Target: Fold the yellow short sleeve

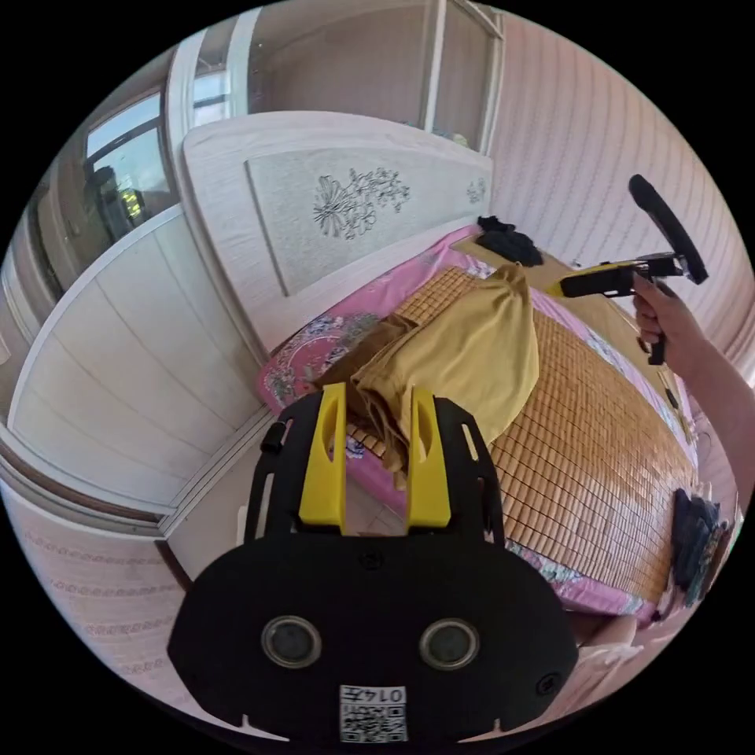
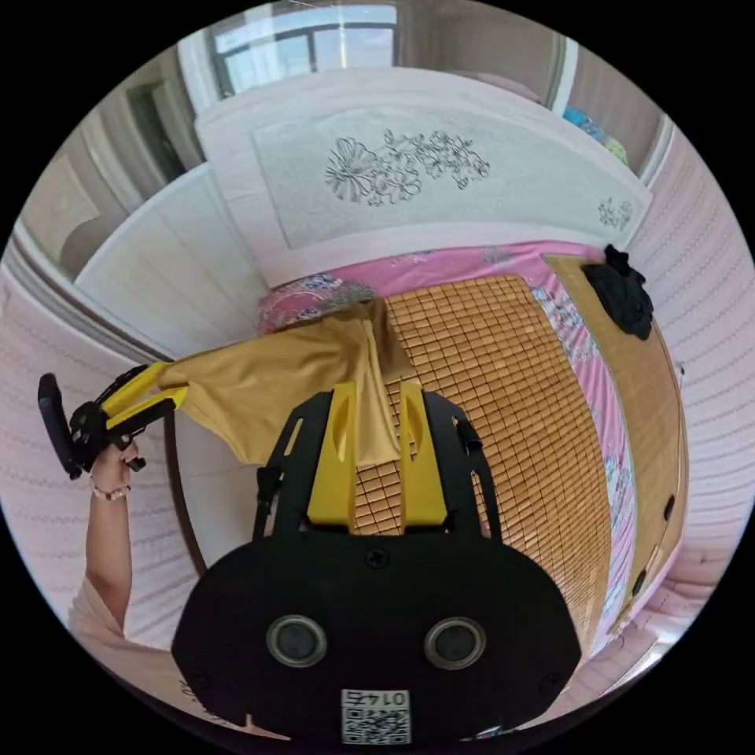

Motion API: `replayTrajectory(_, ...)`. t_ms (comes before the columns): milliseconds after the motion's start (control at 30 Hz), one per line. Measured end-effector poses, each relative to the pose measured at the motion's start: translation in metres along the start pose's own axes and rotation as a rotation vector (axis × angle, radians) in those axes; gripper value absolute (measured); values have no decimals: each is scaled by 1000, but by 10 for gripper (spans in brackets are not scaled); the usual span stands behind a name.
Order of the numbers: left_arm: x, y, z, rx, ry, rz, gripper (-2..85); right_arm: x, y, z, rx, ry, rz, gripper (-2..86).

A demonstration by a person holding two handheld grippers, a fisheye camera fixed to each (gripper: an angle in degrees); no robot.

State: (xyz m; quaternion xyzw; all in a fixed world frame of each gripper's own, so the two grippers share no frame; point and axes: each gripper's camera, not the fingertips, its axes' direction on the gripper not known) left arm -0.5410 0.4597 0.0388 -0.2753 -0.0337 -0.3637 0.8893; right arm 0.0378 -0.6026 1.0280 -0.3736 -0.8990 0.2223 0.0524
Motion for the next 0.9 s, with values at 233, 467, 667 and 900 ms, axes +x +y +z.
replayTrajectory(233,48,103,25,-36,69,140,108,12,149,51,4,-133,-46,95)
replayTrajectory(467,180,219,17,-70,348,384,102,22,508,49,-232,2,300,61)
replayTrajectory(667,330,288,1,-79,635,717,93,-4,728,-40,-102,173,787,24)
replayTrajectory(900,501,358,-34,10,857,1140,78,-58,876,-93,124,363,1089,12)
